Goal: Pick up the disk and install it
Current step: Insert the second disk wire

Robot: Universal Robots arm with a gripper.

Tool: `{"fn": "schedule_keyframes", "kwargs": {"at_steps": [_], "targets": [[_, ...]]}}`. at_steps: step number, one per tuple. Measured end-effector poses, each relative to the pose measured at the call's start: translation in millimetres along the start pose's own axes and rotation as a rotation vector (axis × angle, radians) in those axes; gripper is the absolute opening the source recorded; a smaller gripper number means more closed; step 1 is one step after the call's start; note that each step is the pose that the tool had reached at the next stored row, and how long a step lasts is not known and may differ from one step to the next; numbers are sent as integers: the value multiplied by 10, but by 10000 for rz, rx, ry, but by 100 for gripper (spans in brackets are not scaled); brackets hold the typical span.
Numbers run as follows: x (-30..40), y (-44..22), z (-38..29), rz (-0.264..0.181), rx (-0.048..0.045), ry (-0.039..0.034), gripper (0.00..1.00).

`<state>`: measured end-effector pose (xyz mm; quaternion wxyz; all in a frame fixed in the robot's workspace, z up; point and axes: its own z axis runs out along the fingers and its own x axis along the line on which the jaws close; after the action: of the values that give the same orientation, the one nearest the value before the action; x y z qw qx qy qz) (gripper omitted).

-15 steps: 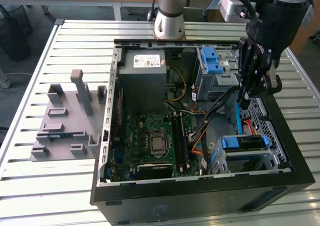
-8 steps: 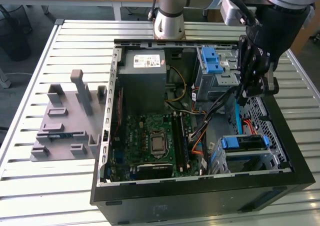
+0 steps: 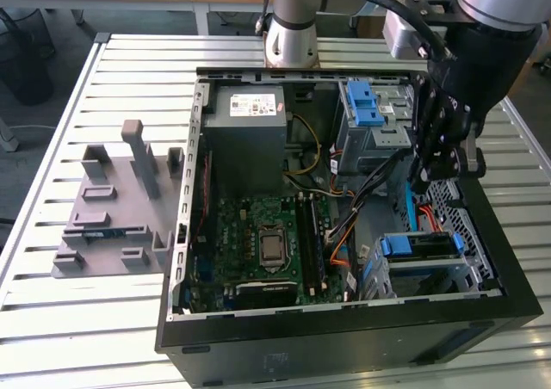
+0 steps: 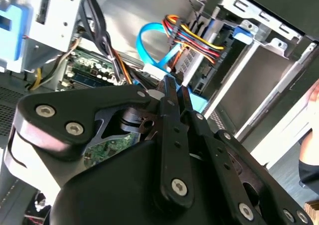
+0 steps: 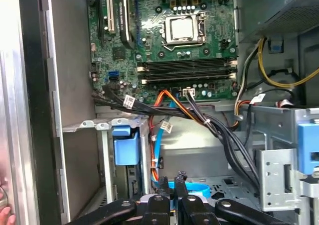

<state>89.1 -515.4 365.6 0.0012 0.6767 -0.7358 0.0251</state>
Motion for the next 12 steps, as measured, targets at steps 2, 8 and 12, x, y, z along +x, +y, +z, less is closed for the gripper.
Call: {"fn": "schedule_keyframes", "kwargs": {"at_steps": [2,8,12], "targets": [[35,-1,36,1,0,2,16],[207,-12,133,6,-13,-150,16],[238,-15,150,11,-28,-335,16]]}}
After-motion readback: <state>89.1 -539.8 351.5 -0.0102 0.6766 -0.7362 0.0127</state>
